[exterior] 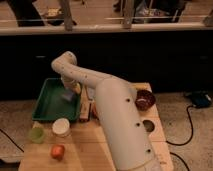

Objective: Wipe tray with sponge

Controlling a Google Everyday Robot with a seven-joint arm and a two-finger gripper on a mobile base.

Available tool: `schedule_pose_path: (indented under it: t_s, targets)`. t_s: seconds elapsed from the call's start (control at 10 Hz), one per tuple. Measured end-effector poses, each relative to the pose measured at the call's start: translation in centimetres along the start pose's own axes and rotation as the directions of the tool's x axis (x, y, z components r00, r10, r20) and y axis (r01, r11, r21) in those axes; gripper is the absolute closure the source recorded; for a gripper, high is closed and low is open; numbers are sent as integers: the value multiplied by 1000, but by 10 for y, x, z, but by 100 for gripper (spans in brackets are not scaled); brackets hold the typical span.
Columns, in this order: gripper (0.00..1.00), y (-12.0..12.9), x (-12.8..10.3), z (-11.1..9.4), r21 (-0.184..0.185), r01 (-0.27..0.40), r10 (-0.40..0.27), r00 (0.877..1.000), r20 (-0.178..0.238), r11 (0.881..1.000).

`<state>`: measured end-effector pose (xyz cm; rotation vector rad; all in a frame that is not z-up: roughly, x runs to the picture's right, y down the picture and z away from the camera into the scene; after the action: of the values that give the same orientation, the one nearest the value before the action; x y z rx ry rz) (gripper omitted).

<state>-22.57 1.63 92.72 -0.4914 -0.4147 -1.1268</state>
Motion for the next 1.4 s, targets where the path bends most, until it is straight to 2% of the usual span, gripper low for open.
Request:
schedule_pose_path:
  t_s: [0.4,0.7,0.8,0.9,1.1,1.2,1.4]
  targets:
    - [100,-13,-13,10,7,82,-82,995,62,997]
    - [98,-22,-27,16,13,153,-153,982,107,988]
    - [91,-23,-30,17,13,170,-171,978,119,985]
    - [76,-24,-33,17,11,192,-192,973,131,981]
    - [62,-26,-36,18,10,207,-207,968,140,978]
    - [46,-27,-39,19,10,220,-219,964,148,976]
    - [26,-28,-40,20,11,228,-227,961,157,974]
